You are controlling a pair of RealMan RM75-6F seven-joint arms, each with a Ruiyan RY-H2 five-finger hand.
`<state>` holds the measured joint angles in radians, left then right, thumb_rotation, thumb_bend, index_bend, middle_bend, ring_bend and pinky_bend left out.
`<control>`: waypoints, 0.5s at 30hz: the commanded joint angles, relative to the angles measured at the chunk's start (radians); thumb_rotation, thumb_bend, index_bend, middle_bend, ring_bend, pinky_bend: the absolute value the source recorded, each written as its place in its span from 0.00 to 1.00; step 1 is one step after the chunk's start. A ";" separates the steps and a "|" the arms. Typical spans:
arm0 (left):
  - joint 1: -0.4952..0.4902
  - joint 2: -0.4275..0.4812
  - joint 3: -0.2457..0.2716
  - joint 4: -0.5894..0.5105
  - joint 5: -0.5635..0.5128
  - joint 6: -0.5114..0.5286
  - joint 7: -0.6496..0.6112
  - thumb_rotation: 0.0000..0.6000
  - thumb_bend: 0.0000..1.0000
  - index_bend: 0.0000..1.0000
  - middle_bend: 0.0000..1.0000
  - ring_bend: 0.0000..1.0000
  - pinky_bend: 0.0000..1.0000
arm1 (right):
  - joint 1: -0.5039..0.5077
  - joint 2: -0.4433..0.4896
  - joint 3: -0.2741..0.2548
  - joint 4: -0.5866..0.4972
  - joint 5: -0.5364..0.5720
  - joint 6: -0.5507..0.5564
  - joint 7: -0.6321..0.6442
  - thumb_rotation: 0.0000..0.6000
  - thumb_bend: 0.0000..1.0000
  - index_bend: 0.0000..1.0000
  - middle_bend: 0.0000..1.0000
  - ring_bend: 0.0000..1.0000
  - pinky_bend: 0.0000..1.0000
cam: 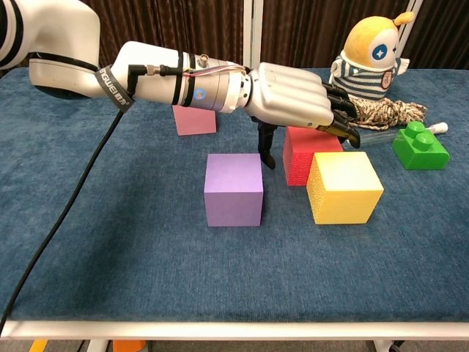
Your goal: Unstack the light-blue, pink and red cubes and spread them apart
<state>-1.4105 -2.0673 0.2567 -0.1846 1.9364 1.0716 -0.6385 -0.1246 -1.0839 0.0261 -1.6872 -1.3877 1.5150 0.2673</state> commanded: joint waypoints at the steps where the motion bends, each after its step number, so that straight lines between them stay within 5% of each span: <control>1: 0.003 -0.002 0.005 0.004 -0.002 -0.003 0.002 1.00 0.11 0.14 0.24 0.00 0.03 | 0.000 -0.001 0.002 0.001 0.002 -0.001 0.000 1.00 0.05 0.00 0.00 0.00 0.00; 15: 0.029 0.012 0.016 0.012 -0.024 0.035 0.017 1.00 0.21 0.17 0.38 0.00 0.00 | 0.002 -0.005 0.017 -0.004 0.021 -0.011 -0.010 1.00 0.05 0.00 0.00 0.00 0.00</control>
<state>-1.3827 -2.0575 0.2713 -0.1719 1.9130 1.1043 -0.6221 -0.1229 -1.0882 0.0423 -1.6907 -1.3674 1.5032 0.2578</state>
